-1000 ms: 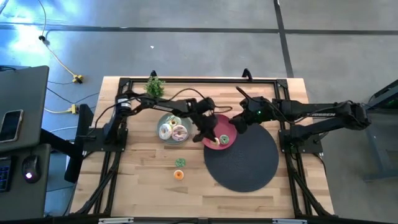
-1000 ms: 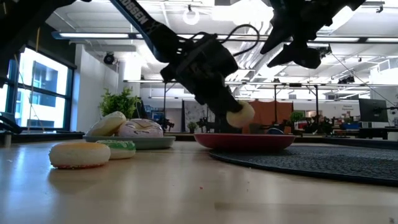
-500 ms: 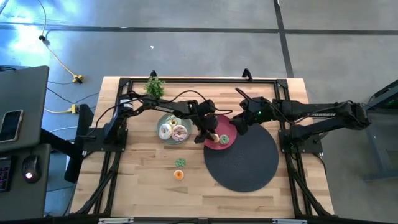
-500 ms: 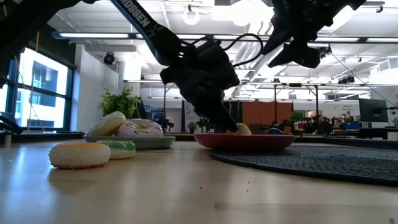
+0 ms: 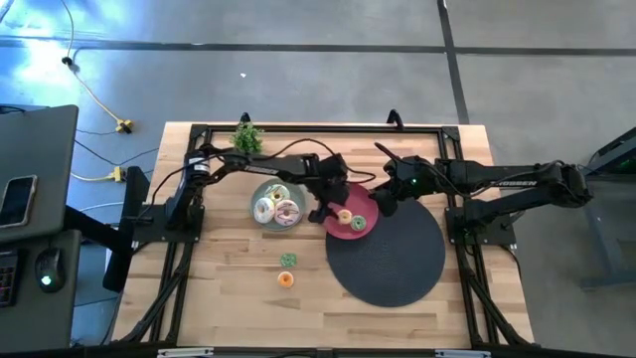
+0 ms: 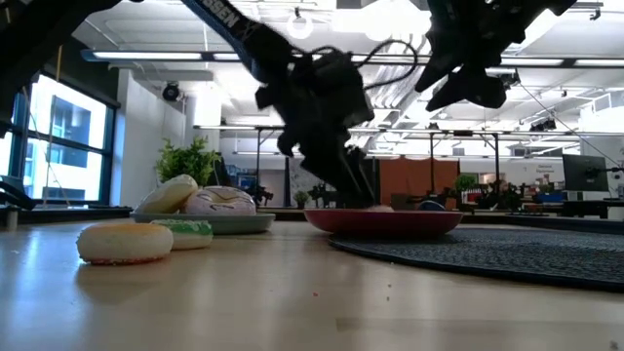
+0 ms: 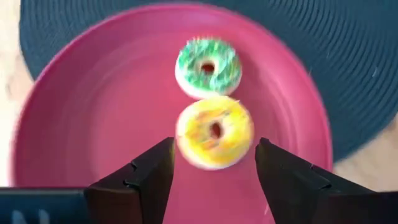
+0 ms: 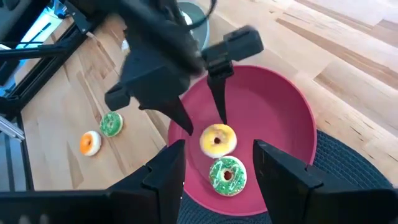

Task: Pick & Place donuts
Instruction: Adjust the yellow donut on the red plate, then put the small green donut on the red plate

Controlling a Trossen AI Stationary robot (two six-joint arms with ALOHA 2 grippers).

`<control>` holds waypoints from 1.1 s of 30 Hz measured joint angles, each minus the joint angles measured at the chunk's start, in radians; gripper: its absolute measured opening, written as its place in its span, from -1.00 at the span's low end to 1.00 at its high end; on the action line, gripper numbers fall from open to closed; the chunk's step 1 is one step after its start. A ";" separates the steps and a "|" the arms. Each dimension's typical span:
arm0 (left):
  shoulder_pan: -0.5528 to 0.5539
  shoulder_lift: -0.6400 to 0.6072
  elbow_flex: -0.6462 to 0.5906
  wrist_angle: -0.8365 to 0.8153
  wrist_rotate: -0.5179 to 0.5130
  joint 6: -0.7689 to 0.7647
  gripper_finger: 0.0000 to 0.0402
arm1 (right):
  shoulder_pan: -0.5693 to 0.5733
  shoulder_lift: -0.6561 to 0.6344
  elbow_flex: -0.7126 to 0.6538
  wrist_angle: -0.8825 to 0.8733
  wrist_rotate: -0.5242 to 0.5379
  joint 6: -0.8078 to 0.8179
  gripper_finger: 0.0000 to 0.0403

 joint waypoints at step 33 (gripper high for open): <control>-0.415 -0.628 -0.566 -0.097 -0.297 -0.206 -0.15 | 0.060 0.191 0.000 0.157 -0.196 -0.096 -0.13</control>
